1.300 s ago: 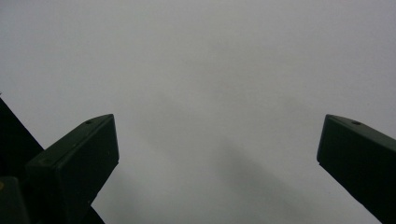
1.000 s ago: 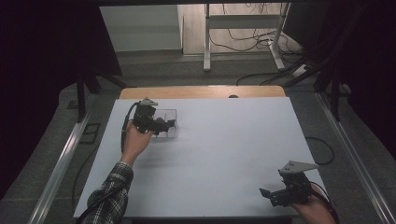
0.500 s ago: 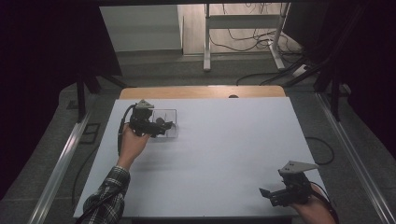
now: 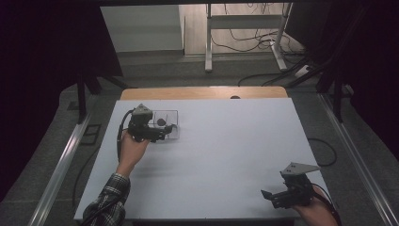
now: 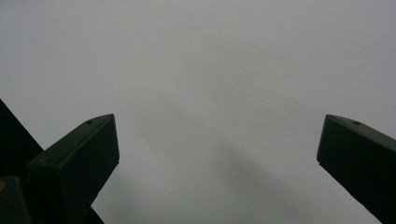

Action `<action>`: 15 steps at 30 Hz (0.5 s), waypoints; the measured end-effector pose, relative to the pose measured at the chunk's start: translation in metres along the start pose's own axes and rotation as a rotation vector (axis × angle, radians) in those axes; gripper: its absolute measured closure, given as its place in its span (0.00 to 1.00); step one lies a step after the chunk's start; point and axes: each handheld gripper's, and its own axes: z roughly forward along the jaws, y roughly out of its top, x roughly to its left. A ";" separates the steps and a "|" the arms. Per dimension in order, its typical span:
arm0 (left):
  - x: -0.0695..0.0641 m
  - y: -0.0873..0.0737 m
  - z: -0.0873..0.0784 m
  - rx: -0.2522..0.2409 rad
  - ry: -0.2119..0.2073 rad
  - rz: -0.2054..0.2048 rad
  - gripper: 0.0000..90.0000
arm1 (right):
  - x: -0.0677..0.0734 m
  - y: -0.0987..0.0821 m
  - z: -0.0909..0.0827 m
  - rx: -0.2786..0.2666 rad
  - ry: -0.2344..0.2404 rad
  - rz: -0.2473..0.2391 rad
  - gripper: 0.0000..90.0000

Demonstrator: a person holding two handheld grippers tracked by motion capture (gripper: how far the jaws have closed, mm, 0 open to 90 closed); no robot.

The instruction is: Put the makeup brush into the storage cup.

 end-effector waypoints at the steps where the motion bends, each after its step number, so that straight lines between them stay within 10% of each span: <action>1: 0.000 0.000 0.000 0.001 0.000 0.002 0.00 | 0.000 0.000 0.000 0.000 0.000 0.000 0.00; 15: -0.007 -0.008 -0.005 -0.002 0.001 0.033 0.00 | 0.001 0.001 -0.001 -0.005 0.004 -0.006 0.00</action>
